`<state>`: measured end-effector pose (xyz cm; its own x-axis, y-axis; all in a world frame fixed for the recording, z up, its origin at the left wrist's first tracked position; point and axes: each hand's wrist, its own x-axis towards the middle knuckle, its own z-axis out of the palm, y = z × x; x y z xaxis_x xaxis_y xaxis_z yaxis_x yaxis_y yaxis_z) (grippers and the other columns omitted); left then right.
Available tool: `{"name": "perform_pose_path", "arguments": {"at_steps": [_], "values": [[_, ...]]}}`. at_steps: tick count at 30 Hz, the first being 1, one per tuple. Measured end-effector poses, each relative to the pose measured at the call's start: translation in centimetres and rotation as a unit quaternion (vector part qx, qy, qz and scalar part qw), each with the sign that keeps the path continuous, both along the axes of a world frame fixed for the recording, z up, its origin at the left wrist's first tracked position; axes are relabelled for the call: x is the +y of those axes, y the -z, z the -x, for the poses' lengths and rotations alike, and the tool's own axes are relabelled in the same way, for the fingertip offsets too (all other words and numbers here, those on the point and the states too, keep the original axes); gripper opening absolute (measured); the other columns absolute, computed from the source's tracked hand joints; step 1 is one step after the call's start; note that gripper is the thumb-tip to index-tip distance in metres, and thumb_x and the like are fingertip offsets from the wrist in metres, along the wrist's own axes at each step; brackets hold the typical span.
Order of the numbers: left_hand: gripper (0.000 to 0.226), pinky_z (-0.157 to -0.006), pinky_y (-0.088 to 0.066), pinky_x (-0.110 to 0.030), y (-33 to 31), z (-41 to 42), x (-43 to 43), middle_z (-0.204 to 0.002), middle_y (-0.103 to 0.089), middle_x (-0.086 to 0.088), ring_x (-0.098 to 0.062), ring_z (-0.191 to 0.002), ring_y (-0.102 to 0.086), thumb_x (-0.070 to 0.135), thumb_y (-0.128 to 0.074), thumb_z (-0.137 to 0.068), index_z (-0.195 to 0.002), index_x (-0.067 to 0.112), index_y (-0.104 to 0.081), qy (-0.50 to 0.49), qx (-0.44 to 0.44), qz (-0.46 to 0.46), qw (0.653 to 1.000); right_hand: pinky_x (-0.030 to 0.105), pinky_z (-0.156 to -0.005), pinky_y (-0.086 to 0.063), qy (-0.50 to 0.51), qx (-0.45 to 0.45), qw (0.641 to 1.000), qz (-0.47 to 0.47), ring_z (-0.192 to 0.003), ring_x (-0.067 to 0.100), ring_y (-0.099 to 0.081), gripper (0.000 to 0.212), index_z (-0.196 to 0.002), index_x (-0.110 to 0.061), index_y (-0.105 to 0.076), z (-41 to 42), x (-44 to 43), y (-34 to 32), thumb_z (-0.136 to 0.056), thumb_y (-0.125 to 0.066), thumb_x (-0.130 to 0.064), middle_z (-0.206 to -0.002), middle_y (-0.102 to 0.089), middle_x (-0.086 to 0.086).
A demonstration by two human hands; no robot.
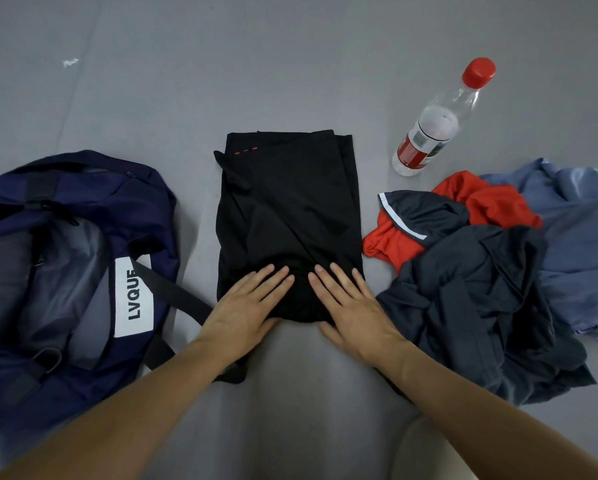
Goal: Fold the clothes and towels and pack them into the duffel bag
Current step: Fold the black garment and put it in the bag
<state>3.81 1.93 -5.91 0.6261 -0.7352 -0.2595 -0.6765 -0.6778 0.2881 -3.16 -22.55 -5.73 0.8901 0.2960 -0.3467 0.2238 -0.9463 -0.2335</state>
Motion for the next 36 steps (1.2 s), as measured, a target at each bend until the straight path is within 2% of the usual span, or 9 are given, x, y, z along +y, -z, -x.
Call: {"name": "perform_pose_path", "arguments": {"at_steps": [5,9,12,15,20,24,27,30,36], "values": [[0.057,-0.117,-0.035,-0.035,-1.4,-0.8,-0.5,-0.145,-0.056,0.001,-0.016,-0.140,-0.045,0.040,-0.045,-0.099,-0.153,0.027,-0.032,-0.061,0.014,0.082,0.995,0.063,-0.117,-0.020,0.013,0.004,0.999,0.029,-0.150,0.037,-0.019,0.079,-0.157,-0.016,-0.023,-0.1,0.9,-0.6,-0.092,-0.055,-0.047,-0.163,-0.025,0.009],[0.037,-0.084,-0.051,-0.027,-2.6,-2.1,-0.4,-0.107,-0.069,0.009,-0.012,-0.100,-0.064,0.052,-0.038,-0.099,-0.125,0.030,-0.052,-0.054,0.031,0.102,0.993,0.051,-0.118,-0.028,0.068,-0.019,0.996,-0.054,-0.143,0.028,-0.039,0.047,-0.136,-0.018,-0.056,-1.0,0.2,-1.5,-0.094,-0.063,-0.037,-0.146,-0.054,0.002],[0.044,-0.067,-0.049,-0.027,-3.1,-3.3,-0.9,-0.083,-0.068,0.009,-0.012,-0.076,-0.065,0.062,-0.035,-0.095,-0.121,0.032,-0.055,-0.095,0.061,0.062,0.992,0.037,-0.089,-0.051,0.145,-0.061,0.982,-0.108,-0.104,0.024,-0.065,0.039,-0.118,-0.019,-0.065,-1.6,0.1,-2.6,-0.095,-0.058,-0.050,-0.106,-0.072,0.001],[0.041,-0.061,-0.048,-0.031,-3.4,-4.2,-1.5,-0.079,-0.067,0.007,-0.016,-0.070,-0.065,0.061,-0.041,-0.095,-0.123,0.033,-0.054,-0.127,0.031,0.037,0.991,0.042,-0.072,-0.056,0.175,-0.107,0.976,-0.078,-0.091,0.025,-0.065,0.045,-0.136,-0.022,-0.054,-2.3,0.3,-2.9,-0.097,-0.057,-0.044,-0.111,-0.066,0.002],[0.032,-0.075,-0.050,-0.042,-2.6,-4.4,-2.5,-0.105,-0.066,-0.003,-0.028,-0.084,-0.063,0.030,-0.072,-0.091,-0.120,0.019,-0.065,-0.139,-0.164,0.057,0.975,0.058,-0.115,-0.027,0.017,-0.259,0.965,-0.035,-0.137,0.033,-0.043,0.052,-0.137,-0.018,-0.057,-3.2,0.4,-1.4,-0.089,-0.052,-0.001,-0.142,-0.053,0.011],[0.044,-0.090,-0.042,-0.042,-1.1,-3.0,-2.2,-0.112,-0.066,-0.002,-0.027,-0.104,-0.059,0.003,-0.075,-0.077,-0.118,0.020,-0.067,-0.073,-0.204,0.101,0.971,0.059,-0.121,-0.014,-0.005,-0.106,0.994,0.009,-0.153,0.025,-0.016,0.067,-0.157,-0.017,-0.025,-2.8,0.7,0.1,-0.101,-0.044,-0.048,-0.161,-0.031,0.005],[0.051,-0.111,-0.036,-0.043,-0.2,-1.5,-1.6,-0.134,-0.060,-0.003,-0.025,-0.129,-0.051,0.017,-0.067,-0.091,-0.140,0.020,-0.053,-0.041,-0.153,0.102,0.982,0.056,-0.122,-0.004,-0.001,-0.037,0.999,0.023,-0.154,0.020,0.008,0.087,-0.159,-0.022,0.006,-3.8,0.3,0.8,-0.096,-0.031,-0.069,-0.168,-0.001,0.000],[0.076,-0.124,-0.020,-0.046,0.3,-1.4,-0.6,-0.163,-0.028,-0.003,-0.022,-0.153,-0.020,0.058,-0.048,-0.098,-0.160,0.024,-0.018,-0.033,-0.084,0.018,0.996,0.054,-0.123,-0.002,0.001,-0.028,0.999,0.022,-0.153,0.017,0.010,0.084,-0.158,-0.026,0.010,-4.7,-0.1,0.7,-0.097,-0.031,-0.067,-0.168,0.004,-0.003],[0.072,-0.126,-0.013,-0.040,0.3,-3.4,-0.5,-0.165,-0.022,0.002,-0.018,-0.154,-0.016,0.046,-0.045,-0.101,-0.159,0.030,-0.004,-0.033,-0.058,0.013,0.998,0.051,-0.124,-0.003,0.014,-0.034,0.999,0.008,-0.154,0.016,0.002,0.079,-0.160,-0.025,0.001,-4.9,0.0,0.3,-0.099,-0.035,-0.062,-0.168,-0.003,-0.004]]}}
